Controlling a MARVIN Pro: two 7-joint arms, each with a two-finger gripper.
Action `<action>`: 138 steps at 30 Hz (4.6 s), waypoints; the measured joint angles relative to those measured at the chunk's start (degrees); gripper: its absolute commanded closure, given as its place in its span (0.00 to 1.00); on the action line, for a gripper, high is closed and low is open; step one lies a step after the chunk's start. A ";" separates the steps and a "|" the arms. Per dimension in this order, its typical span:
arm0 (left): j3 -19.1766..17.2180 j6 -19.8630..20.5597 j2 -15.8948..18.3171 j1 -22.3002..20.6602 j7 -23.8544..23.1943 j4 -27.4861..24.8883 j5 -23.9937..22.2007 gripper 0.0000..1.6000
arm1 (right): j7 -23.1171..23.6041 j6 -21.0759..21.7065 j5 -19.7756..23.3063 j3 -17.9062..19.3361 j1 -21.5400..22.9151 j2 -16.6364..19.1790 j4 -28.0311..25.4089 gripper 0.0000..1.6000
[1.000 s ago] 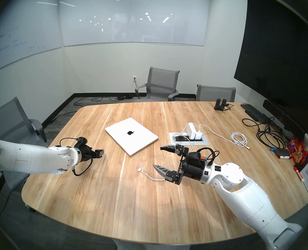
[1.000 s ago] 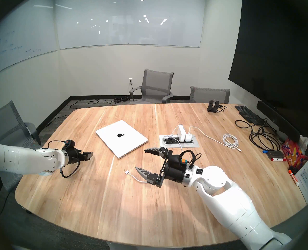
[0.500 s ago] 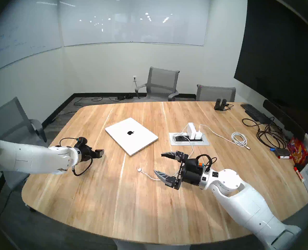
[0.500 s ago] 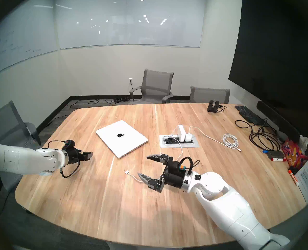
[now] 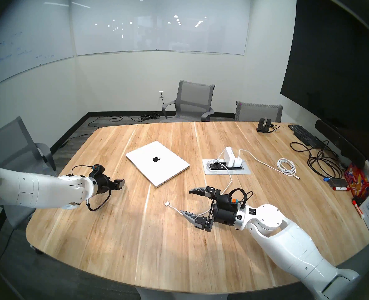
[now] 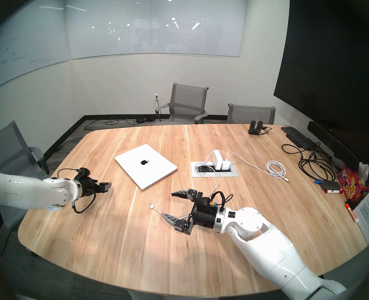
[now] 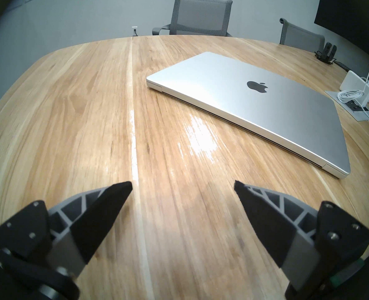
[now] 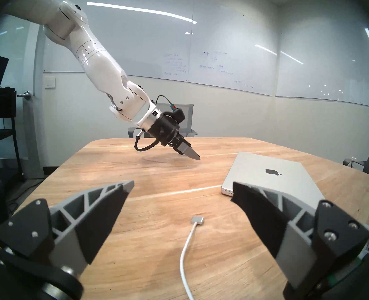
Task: Plug the charging cable into the port of a MacBook
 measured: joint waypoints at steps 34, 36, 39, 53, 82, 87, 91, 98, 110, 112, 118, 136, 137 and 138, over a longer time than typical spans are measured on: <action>0.00 0.00 0.00 0.00 0.00 0.00 0.00 0.00 | 3.94 6.74 -3.14 -2.55 4.93 -0.57 2.33 0.00; 0.00 0.00 0.00 0.00 0.00 0.00 0.00 0.00 | 4.41 7.55 -3.30 -2.77 5.61 -0.72 2.63 0.00; 0.01 0.00 0.00 0.00 0.00 0.00 0.00 0.00 | 5.27 8.80 -3.46 -3.19 6.84 -0.99 3.08 0.00; 0.02 0.00 0.00 0.00 0.00 0.00 -0.01 0.00 | 8.53 13.78 -4.81 -5.05 12.31 -2.00 4.77 0.00; 0.02 0.00 0.00 0.00 0.00 0.00 -0.01 0.00 | 10.45 17.73 -10.30 -4.43 16.12 -1.93 3.02 0.00; 0.02 0.00 0.00 0.00 0.00 0.00 -0.01 0.00 | 11.15 19.19 -10.26 -4.43 16.72 -2.21 1.91 0.00; 0.02 0.00 0.00 0.00 0.00 0.00 -0.01 0.00 | 11.21 20.24 -10.48 -4.52 17.01 -2.53 0.87 0.00; 0.02 0.00 -0.01 0.00 0.00 0.00 -0.01 0.00 | 9.31 21.56 -11.57 -5.03 16.05 -2.87 -3.17 0.00; 0.02 0.00 -0.01 0.00 0.00 0.00 -0.01 0.00 | 4.73 22.60 -13.11 -5.78 11.69 -3.40 -6.42 0.00; 0.02 0.00 -0.01 0.00 0.00 0.00 -0.01 0.00 | 4.50 22.27 -13.21 -5.78 11.38 -3.41 -5.71 0.00; 0.02 0.00 -0.01 0.00 0.00 0.00 -0.01 0.00 | 4.64 21.47 -13.27 -5.62 11.21 -3.39 -3.15 0.00; 0.02 0.00 -0.01 0.00 0.00 0.00 -0.01 0.00 | 10.46 21.60 -13.53 -5.47 14.73 -1.53 -1.05 0.00; 0.02 0.00 -0.01 0.00 0.00 0.00 -0.01 0.00 | 10.69 21.60 -13.53 -5.47 14.90 -1.53 -0.80 0.00; 0.02 0.00 -0.01 0.00 0.00 0.00 -0.01 0.00 | 10.81 21.60 -13.53 -5.47 14.98 -1.54 -0.64 0.00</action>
